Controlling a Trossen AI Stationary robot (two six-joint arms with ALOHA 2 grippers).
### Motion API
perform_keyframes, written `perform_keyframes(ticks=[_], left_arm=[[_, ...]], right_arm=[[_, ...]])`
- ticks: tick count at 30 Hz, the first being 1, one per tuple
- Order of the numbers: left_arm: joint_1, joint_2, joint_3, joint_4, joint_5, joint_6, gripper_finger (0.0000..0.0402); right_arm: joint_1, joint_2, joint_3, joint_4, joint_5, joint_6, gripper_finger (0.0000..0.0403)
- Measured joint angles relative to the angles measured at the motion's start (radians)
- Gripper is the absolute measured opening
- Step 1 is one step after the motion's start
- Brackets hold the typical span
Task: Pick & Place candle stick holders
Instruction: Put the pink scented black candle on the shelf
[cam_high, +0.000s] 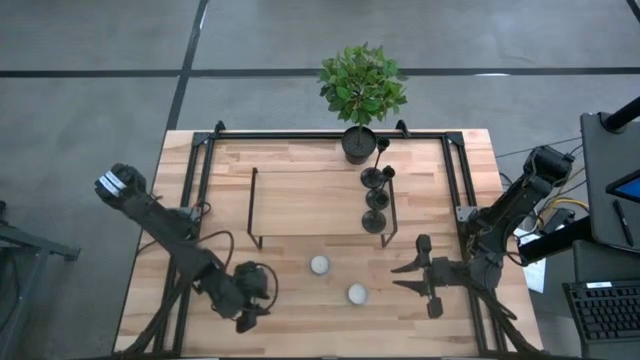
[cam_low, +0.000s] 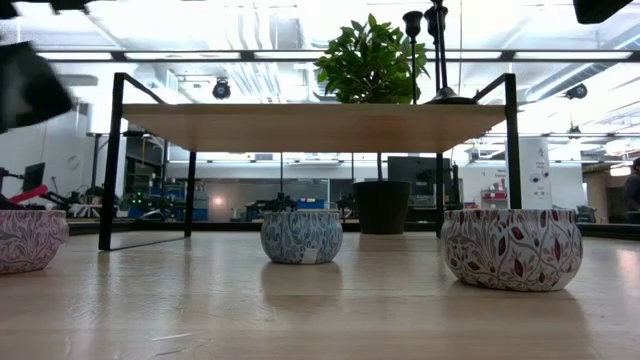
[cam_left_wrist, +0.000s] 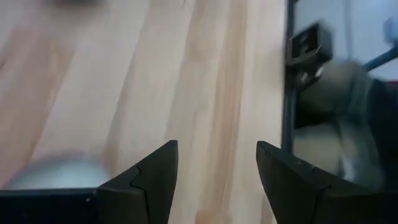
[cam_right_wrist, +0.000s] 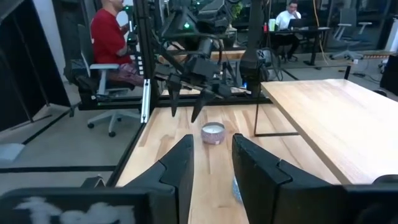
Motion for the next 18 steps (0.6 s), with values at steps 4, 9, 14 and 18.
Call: perform_keyframes(ticks=[4, 9, 14, 18], left_arm=[[-0.033, 0.000, 0.051, -0.176, 0.012, -0.066, 0.0213], [-0.046, 0.006, 0.068, -0.256, 0.009, -0.057, 0.0213], [-0.047, 0.048, 0.068, -0.257, 0.007, 0.002, 0.0213], [-0.047, 0.085, 0.067, -0.265, 0.008, 0.007, 0.0213]], right_arm=[[0.000, 0.000, 0.000, 0.000, 0.000, -0.010, 0.0095], [0.000, 0.000, 0.000, 0.000, 0.000, -0.010, 0.0085], [0.000, 0.000, 0.000, 0.000, 0.001, -0.011, 0.0077], [0.000, 0.000, 0.000, -0.003, 0.001, -0.015, 0.0071]])
